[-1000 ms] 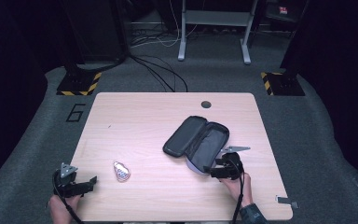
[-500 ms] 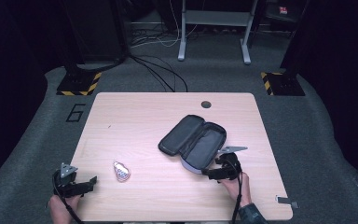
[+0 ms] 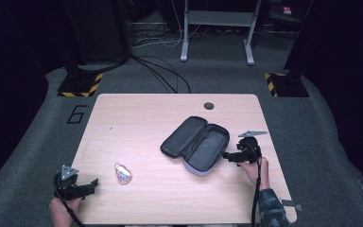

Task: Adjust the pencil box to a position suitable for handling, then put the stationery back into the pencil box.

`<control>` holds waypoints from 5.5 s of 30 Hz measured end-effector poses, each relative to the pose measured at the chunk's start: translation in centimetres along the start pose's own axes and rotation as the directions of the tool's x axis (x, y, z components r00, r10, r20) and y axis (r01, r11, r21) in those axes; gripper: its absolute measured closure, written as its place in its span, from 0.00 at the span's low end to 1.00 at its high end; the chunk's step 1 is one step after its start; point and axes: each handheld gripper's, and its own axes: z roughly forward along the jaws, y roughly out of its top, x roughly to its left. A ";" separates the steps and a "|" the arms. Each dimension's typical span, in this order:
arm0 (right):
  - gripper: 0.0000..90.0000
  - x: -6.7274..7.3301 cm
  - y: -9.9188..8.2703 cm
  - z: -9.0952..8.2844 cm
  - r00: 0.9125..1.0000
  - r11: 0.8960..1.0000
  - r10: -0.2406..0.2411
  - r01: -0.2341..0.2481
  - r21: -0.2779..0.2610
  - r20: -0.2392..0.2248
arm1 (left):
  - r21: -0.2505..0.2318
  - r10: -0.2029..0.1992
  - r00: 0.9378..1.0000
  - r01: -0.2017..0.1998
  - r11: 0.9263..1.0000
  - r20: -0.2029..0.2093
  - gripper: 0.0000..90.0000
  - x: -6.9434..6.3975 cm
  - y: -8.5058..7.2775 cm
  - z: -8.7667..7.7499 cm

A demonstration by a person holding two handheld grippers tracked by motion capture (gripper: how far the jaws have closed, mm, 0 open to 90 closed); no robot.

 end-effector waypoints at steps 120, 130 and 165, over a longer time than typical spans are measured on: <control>0.20 9.4 -1.9 2.8 0.991 1.000 -0.006 0.009 0.024 -0.136 | -0.002 -0.002 1.000 0.002 1.000 0.003 0.06 0.0 0.0 0.0; 0.11 8.1 -2.8 0.3 0.997 0.997 -0.055 0.052 -0.065 -0.045 | -0.002 -0.001 1.000 0.001 1.000 0.004 0.06 0.0 0.0 0.0; 0.04 0.7 -7.9 -0.7 0.946 0.997 0.061 -0.041 -0.069 0.319 | -0.022 -0.056 0.996 0.057 0.998 0.063 0.02 -6.1 1.0 -2.0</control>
